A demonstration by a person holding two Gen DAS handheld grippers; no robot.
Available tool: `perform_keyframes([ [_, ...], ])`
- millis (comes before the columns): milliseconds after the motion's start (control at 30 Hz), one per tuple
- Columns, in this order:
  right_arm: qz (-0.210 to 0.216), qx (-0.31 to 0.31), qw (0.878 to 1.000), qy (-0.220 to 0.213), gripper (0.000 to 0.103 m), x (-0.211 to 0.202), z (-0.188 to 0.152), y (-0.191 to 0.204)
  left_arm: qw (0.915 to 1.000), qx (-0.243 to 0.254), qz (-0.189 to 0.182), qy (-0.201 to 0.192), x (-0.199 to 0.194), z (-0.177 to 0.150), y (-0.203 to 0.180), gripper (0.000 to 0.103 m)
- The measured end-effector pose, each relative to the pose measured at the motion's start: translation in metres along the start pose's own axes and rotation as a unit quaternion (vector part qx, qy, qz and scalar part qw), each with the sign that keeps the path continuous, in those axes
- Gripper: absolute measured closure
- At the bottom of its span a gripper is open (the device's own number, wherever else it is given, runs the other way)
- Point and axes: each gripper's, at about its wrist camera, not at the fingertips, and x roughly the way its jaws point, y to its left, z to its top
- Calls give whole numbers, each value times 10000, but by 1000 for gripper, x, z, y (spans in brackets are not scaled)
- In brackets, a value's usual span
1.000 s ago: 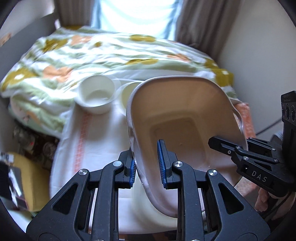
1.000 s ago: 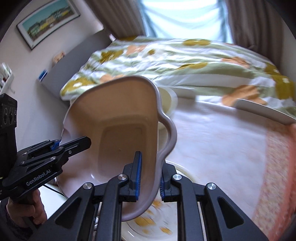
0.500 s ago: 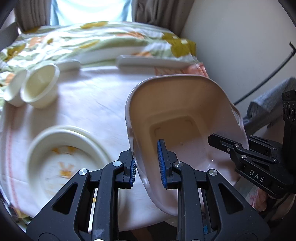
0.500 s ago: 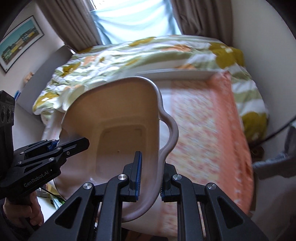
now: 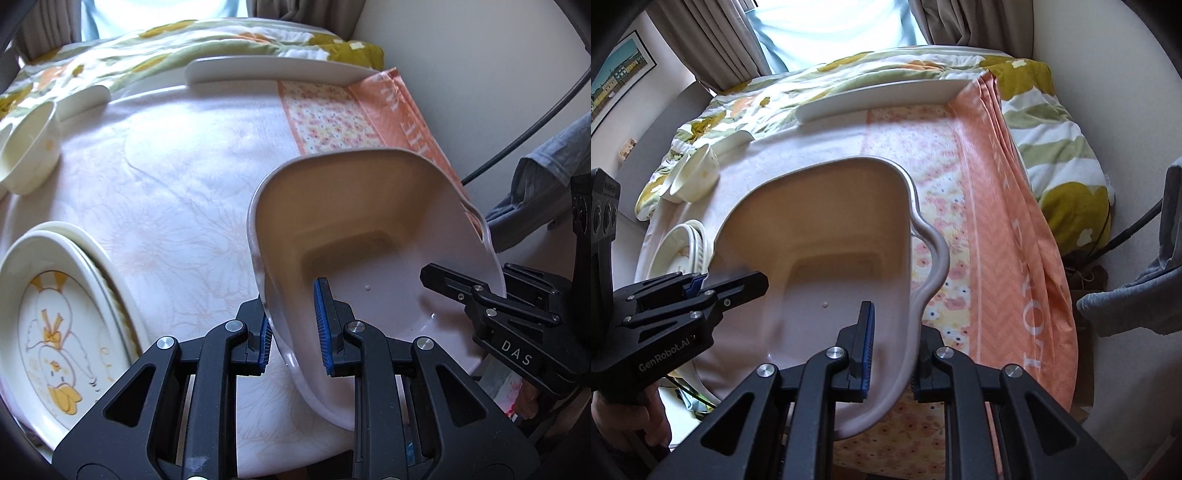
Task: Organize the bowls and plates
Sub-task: 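Carry the mauve dish onto the orange runner, lower it, open right gripper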
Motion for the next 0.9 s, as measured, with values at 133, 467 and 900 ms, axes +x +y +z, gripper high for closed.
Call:
perform_keyframes([
  [133,-32,-41,10000,35,88,6,-5,0,9999,17,7,121,12,-3,1,85],
  [467,48,18,10000,36,88,5,-13,-3,9998,67,100,140,10,-7,-2,85],
  [900,375,65,9991,-178,19,-6,-16,-8,9998,34,144,156,9,3,-7,20],
])
